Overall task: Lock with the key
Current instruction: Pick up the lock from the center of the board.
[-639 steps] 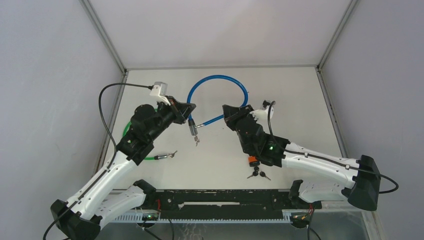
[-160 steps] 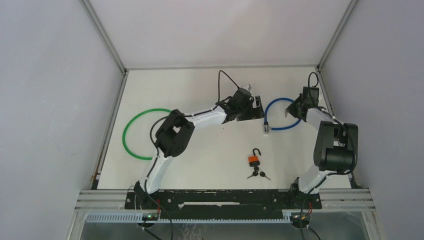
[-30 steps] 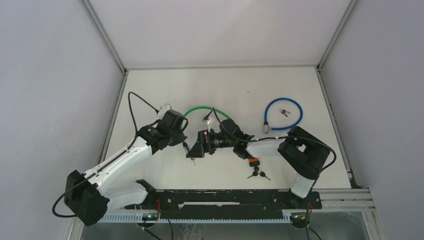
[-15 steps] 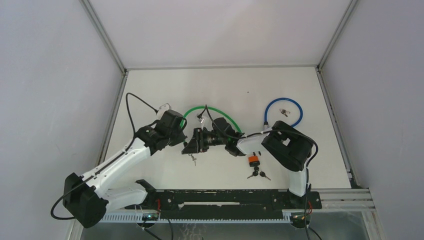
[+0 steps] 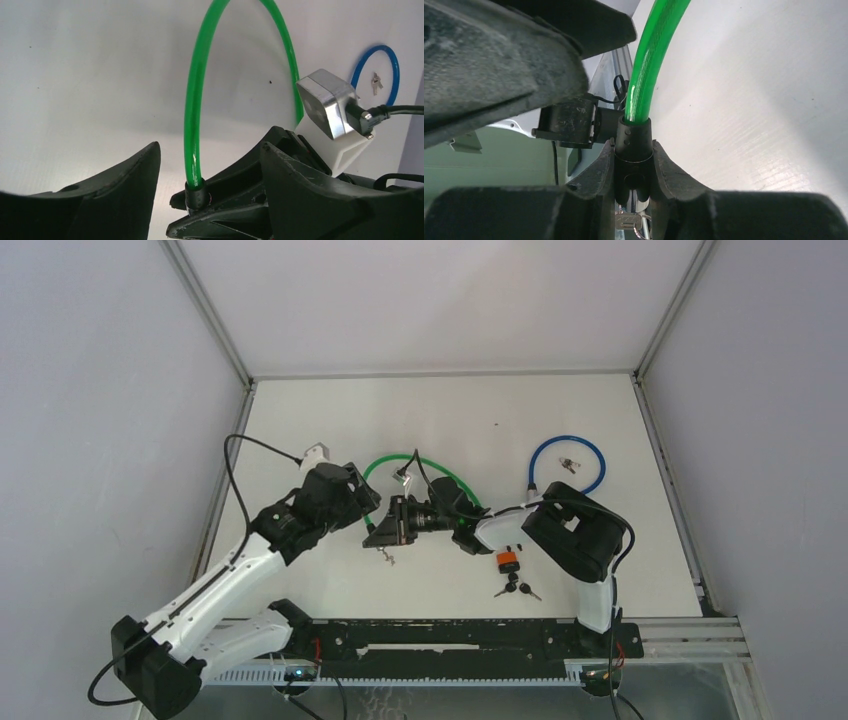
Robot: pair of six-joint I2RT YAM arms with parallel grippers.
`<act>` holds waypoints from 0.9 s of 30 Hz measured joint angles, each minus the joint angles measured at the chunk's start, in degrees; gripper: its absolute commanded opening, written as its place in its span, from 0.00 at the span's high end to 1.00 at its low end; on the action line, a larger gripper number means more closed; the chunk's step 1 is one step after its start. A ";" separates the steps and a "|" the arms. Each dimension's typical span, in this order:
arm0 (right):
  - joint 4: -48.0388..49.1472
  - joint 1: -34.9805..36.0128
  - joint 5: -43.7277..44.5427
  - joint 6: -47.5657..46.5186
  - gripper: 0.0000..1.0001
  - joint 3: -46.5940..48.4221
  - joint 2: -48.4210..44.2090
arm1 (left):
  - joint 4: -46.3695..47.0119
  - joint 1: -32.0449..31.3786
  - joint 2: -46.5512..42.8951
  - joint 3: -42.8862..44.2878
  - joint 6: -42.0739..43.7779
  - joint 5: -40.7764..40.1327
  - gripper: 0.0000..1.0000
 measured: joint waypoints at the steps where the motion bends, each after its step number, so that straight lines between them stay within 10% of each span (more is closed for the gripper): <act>1: 0.33 0.02 -0.15 0.07 1.00 -0.04 0.00 | 0.81 0.31 -0.50 -0.61 0.07 0.28 0.24; 13: 3.32 0.07 -1.40 0.94 1.00 -1.14 0.00 | 6.49 2.93 0.48 -6.34 -0.42 4.55 0.45; 17: 3.58 0.11 -2.03 0.87 1.00 -1.51 0.00 | 9.01 3.04 0.37 -7.58 -0.48 6.73 0.98; 20: 3.50 0.02 -1.99 0.44 1.00 -1.64 -0.15 | 9.05 3.34 0.48 -7.63 0.61 7.48 1.00; 23: 0.44 0.04 -1.64 -1.07 0.44 -1.70 -1.55 | 8.98 3.34 0.48 -7.61 0.92 7.89 1.00; 27: -12.76 -0.81 0.98 -5.88 0.23 -2.03 -10.23 | 7.80 3.37 -1.73 -7.48 3.48 7.56 1.00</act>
